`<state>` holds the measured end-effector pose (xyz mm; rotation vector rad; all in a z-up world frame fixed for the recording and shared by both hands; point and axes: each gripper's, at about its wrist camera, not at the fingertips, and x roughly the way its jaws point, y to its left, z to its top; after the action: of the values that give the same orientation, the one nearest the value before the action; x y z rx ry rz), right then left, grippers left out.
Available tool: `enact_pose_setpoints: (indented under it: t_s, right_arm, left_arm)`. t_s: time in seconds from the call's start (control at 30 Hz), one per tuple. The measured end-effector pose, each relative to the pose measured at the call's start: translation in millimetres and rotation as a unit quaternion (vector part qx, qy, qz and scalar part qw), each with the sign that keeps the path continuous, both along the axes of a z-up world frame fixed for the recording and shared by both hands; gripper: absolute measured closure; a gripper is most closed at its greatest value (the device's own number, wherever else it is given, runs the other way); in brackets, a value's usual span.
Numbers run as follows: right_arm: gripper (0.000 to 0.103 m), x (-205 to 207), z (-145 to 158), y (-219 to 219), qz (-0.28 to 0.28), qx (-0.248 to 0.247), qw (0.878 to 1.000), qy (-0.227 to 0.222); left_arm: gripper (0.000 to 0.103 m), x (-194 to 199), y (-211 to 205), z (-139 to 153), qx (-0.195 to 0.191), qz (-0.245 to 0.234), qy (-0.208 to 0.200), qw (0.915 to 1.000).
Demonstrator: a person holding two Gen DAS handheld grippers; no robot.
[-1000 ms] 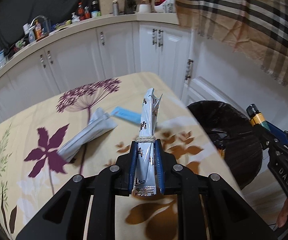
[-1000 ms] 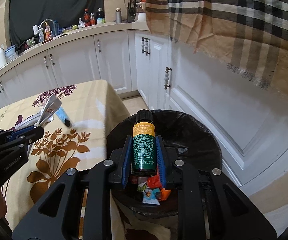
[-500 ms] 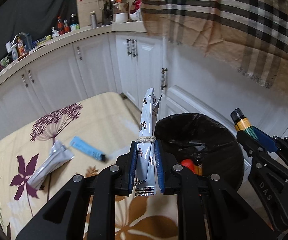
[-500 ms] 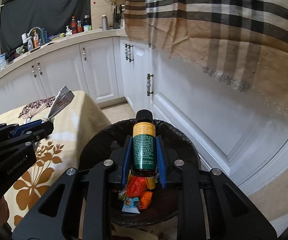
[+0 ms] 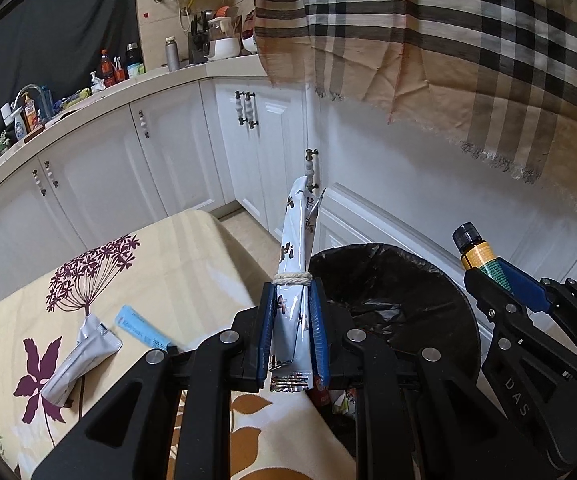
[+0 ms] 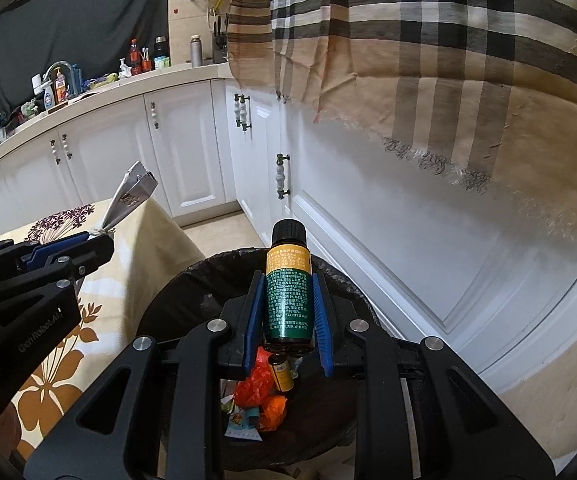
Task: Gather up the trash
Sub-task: 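Open the right tool over the bin while the left tool carries the paper roll there, then open the left tool over the bin to drop the paper roll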
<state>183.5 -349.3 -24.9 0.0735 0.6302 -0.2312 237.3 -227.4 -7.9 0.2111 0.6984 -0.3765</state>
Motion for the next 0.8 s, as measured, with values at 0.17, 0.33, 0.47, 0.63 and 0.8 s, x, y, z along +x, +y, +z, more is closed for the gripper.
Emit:
enact_pose_setpoints:
  t_s: [0.17,0.33,0.47,0.63,0.8]
  right_arm:
    - [0.08,0.4,-2.2,-4.3,-0.008,-0.002,1.0,0.0]
    - [0.077,5.0,-6.9,-9.2,-0.018,0.0,1.0,0.002]
    - [0.073,6.6,-9.2,-13.7,-0.026,0.004,1.0,0.003]
    - [0.073,5.2,-8.8,-10.9,-0.025,0.001,1.0,0.005]
    - [0.071,7.0,-8.0,-4.8,-0.018,0.002,1.0,0.006]
  left_arm:
    - [0.084,1.8,-3.3,-1.9,-0.001,-0.002,0.002,1.0]
    - [0.083,6.2,-9.5,-5.8,0.003,-0.003,0.005,1.0]
    - [0.078,10.5,-12.6,-11.7,0.008,-0.004,0.015,0.9998]
    - [0.07,10.2,-9.4,-13.8,0.007,-0.001,0.019,0.9998]
    - [0.062,8.8,0.1,-9.7,0.002,0.008,0.015,0.9999]
